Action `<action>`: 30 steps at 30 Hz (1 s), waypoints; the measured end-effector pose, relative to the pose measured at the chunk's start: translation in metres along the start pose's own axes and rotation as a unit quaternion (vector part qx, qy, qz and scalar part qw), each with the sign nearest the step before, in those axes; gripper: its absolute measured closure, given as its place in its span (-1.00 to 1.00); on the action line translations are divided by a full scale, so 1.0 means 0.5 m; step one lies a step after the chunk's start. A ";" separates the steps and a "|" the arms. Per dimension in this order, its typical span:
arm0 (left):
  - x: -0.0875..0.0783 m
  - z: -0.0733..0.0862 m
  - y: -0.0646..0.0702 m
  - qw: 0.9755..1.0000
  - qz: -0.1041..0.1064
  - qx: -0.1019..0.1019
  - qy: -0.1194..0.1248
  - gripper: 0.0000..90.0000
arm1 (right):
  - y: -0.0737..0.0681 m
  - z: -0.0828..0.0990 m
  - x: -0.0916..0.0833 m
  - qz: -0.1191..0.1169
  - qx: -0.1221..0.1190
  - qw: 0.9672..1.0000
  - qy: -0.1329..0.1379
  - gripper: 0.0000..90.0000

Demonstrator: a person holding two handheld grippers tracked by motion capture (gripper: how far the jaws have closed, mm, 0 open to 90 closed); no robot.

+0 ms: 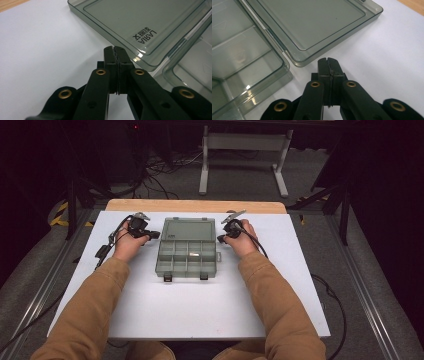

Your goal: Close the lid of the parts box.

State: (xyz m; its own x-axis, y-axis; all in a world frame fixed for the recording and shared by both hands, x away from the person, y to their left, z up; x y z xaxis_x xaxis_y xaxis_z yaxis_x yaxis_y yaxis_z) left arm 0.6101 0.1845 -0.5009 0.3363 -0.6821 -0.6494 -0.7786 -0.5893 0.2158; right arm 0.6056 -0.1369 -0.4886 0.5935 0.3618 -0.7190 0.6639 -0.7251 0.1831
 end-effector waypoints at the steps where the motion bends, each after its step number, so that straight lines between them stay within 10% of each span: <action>1: 0.002 0.000 0.001 1.000 0.002 -0.002 0.002 0.98 | 0.000 0.000 0.002 0.001 -0.001 1.000 0.000 1.00; 30: 0.020 0.009 0.003 1.000 -0.001 -0.003 -0.006 0.99 | -0.004 -0.001 0.018 0.004 -0.011 1.000 0.001 1.00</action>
State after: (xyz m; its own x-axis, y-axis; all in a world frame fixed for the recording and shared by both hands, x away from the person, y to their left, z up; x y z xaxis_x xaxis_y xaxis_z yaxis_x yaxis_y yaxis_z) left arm 0.6100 0.1787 -0.5104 0.3318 -0.6757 -0.6583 -0.7742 -0.5937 0.2192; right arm 0.6096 -0.1318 -0.4949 0.5999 0.3574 -0.7158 0.6692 -0.7145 0.2041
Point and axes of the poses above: each handheld gripper's, and its own axes: x roughly forward along the jaws, z roughly out of its underside, y roughly to its right, the point moved 5 cm from there along x, roughly forward along the jaws, and after that the axes turned 11 degrees about z, right-handed, at the moved point
